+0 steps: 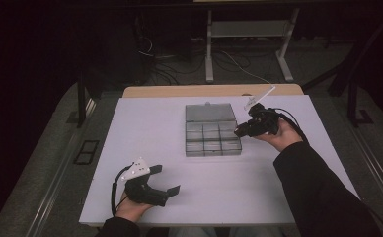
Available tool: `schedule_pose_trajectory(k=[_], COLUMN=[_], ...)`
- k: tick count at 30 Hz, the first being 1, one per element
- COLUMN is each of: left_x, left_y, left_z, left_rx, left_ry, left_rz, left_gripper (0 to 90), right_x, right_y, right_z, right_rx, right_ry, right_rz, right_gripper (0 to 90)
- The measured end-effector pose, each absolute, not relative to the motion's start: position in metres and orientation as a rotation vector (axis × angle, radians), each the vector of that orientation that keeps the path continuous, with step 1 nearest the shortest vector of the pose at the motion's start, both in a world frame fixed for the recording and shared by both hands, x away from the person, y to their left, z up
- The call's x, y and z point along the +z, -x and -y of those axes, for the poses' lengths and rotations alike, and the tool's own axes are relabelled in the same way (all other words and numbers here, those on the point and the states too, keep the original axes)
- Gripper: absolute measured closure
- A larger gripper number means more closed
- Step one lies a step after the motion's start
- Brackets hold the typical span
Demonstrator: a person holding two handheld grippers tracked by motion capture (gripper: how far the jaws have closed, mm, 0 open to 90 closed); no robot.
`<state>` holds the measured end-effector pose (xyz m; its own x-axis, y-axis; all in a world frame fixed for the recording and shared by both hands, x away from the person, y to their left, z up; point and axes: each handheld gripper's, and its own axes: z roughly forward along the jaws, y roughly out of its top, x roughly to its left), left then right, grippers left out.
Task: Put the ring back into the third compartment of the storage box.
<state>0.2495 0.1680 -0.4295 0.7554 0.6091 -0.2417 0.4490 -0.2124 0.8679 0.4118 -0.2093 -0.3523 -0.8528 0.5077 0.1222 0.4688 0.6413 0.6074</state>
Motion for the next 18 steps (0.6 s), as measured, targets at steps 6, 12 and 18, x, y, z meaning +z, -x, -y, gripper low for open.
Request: schedule_pose_trajectory(k=[6,12,18], left_x=[-0.430,-0.430,-0.429], left_y=[-0.250,-0.250,-0.250], left_z=[-0.168,-0.168,-0.169], left_rx=[0.182,0.182,0.183], left_ry=[-1.854,-1.854,-1.855], left_rz=[-0.815,-0.817,-0.816], left_gripper=[0.0,0.0,0.0], right_x=[-0.357,-0.363,-0.370], right_y=[-0.415,-0.417,-0.419], right_z=[0.205,0.201,0.197], right_rx=[1.022,1.031,1.029], right_ry=[-0.847,-0.857,-0.860], right_rz=[-2.786,-2.786,-2.796], right_gripper=[69.0,69.0,69.0])
